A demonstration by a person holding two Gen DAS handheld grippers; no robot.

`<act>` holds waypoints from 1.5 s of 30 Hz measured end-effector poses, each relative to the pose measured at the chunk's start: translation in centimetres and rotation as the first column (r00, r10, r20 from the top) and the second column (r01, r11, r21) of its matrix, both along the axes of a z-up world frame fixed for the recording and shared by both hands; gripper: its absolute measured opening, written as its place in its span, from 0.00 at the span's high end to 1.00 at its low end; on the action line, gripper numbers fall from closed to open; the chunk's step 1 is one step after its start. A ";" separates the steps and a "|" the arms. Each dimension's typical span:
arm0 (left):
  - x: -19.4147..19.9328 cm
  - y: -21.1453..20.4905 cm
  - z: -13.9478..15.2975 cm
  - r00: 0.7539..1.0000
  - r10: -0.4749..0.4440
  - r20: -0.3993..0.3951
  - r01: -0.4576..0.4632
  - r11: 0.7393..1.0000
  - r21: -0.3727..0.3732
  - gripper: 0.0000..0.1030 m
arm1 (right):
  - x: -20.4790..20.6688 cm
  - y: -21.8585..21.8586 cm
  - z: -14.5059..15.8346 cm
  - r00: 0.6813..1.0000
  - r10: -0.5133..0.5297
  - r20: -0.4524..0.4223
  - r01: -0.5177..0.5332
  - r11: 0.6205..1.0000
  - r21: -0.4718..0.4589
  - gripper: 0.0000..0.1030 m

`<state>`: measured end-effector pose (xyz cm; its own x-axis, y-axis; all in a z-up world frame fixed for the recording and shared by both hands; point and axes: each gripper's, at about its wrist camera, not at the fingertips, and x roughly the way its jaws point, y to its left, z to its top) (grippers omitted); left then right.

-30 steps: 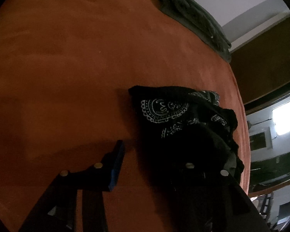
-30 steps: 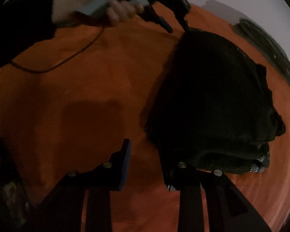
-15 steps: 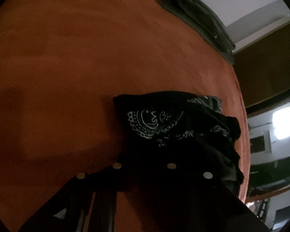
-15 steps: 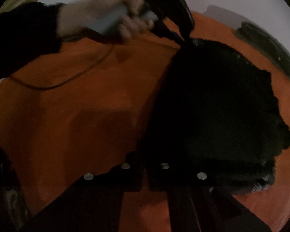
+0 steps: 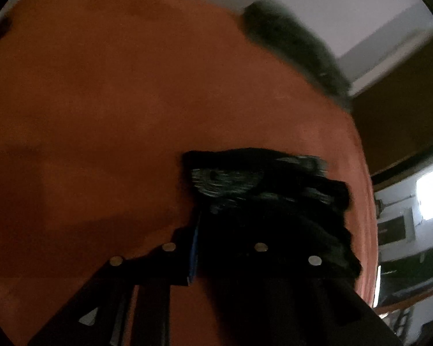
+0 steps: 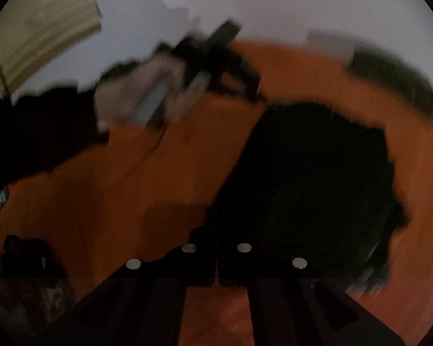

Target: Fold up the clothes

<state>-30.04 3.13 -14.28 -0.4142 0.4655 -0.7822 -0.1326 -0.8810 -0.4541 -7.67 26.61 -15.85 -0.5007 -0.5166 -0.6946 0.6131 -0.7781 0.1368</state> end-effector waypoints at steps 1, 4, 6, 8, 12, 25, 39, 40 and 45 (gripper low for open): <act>0.8 0.7 0.8 0.999 -0.032 -0.030 0.032 0.999 -0.005 0.80 | -0.7 0.7 0.8 0.999 -0.016 -0.039 0.016 1.000 -0.008 0.82; 3.3 4.9 1.6 0.975 -0.196 -0.103 0.186 0.977 -0.102 0.80 | -1.9 2.5 -0.1 0.995 -0.067 -0.077 0.066 0.998 -0.014 0.60; 3.9 8.0 -0.3 0.954 -0.285 -0.093 0.261 0.943 -0.205 0.80 | -3.5 3.8 -2.7 0.995 -0.096 -0.025 0.096 0.995 0.018 0.60; 3.4 9.4 -3.3 0.958 -0.284 -0.032 0.267 0.929 -0.258 0.81 | -5.7 4.3 -6.1 0.991 -0.128 0.048 0.124 0.989 0.078 0.60; 2.6 9.7 -4.9 0.976 -0.216 -0.007 0.208 0.947 -0.245 0.82 | -6.0 6.0 -9.7 0.982 -0.153 0.111 0.145 0.986 0.077 0.61; -0.9 5.5 -3.7 0.992 -0.121 -0.028 0.112 0.969 -0.218 0.74 | -4.3 11.7 -6.8 0.958 -0.264 0.114 0.257 0.964 0.069 0.60; 7.1 -0.8 -0.3 0.986 -0.140 -0.085 0.121 0.972 -0.199 0.62 | 8.7 3.0 -4.2 0.956 0.085 -0.280 0.070 0.864 0.499 0.20; 7.5 -1.5 -0.2 0.987 -0.137 -0.082 0.118 0.972 -0.202 0.62 | 9.7 2.1 -4.8 0.938 0.154 -0.309 0.047 0.829 0.557 0.20; 9.8 -3.7 0.8 0.986 -0.137 -0.092 0.112 0.966 -0.231 0.62 | 13.4 -0.8 -7.9 0.863 0.371 -0.342 -0.002 0.680 0.733 0.17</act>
